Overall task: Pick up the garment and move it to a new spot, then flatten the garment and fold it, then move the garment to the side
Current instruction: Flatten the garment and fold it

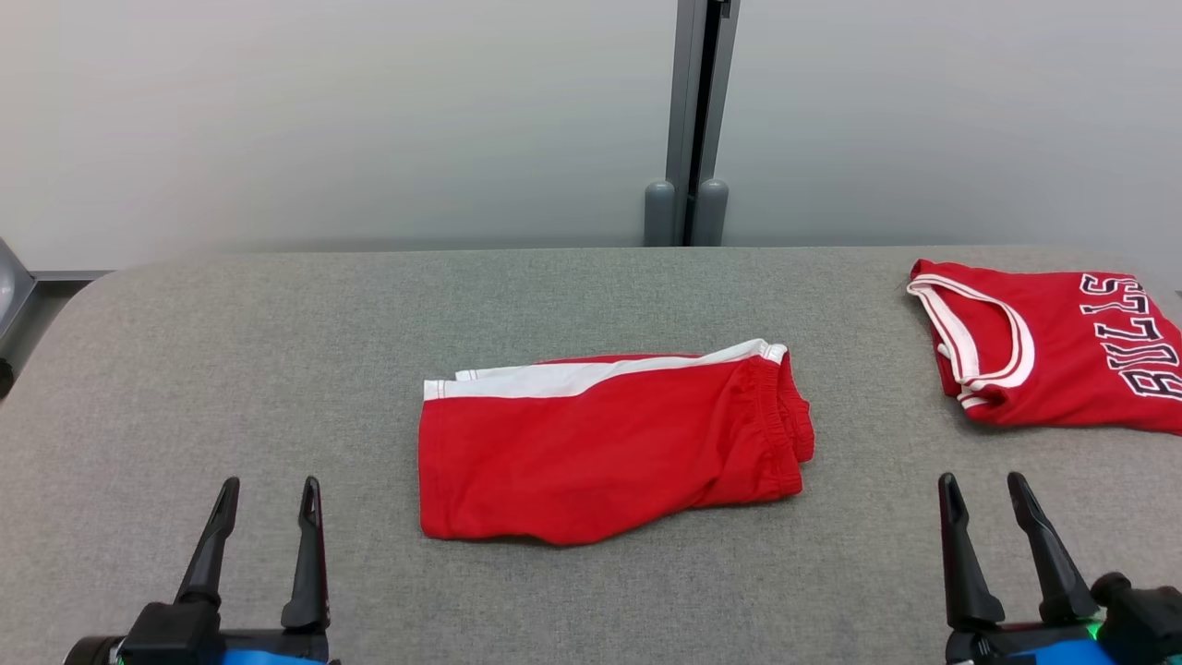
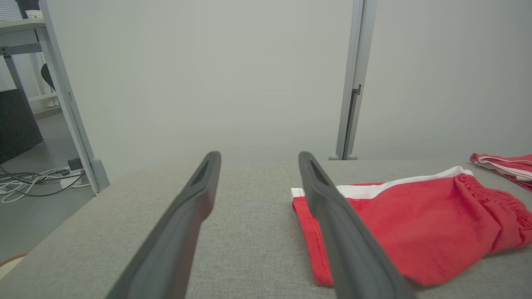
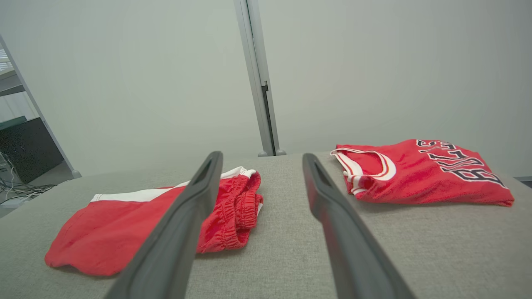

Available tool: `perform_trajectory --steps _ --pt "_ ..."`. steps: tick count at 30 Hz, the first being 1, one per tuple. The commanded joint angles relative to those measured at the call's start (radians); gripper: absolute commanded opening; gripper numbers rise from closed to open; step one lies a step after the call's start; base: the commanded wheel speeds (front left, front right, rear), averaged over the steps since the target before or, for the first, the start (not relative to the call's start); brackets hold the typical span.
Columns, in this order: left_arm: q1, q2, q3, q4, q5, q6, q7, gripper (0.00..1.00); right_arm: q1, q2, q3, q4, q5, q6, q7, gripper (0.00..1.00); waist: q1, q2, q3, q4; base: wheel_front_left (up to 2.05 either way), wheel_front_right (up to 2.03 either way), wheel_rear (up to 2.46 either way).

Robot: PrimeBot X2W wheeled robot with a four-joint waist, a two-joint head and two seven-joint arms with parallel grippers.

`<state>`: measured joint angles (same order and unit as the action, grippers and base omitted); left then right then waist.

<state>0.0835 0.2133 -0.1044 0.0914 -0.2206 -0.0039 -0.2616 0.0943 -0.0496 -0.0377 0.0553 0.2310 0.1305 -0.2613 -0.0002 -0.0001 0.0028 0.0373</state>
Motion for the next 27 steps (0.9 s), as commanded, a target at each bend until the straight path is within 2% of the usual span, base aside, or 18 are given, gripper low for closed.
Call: perform_trajectory --steps 1,19,27 --pt "0.018 -0.011 0.020 0.004 0.014 -0.011 -0.004 1.00 0.026 -0.002 -0.013 -0.007 0.001 0.001 -0.004 1.00 0.0002 0.0001 -0.004 -0.002 0.00 0.00 0.00" --pt "0.022 -0.074 0.111 0.056 0.103 -0.079 -0.005 1.00 0.032 -0.002 -0.016 0.014 -0.047 0.001 -0.005 1.00 0.0002 0.0001 -0.004 -0.002 0.00 0.00 0.00" --pt "0.007 -0.098 0.121 0.045 0.119 -0.092 -0.005 1.00 -0.110 -0.002 0.037 0.081 -0.074 0.001 -0.004 1.00 0.0002 0.0001 0.014 0.005 0.00 0.00 0.00"
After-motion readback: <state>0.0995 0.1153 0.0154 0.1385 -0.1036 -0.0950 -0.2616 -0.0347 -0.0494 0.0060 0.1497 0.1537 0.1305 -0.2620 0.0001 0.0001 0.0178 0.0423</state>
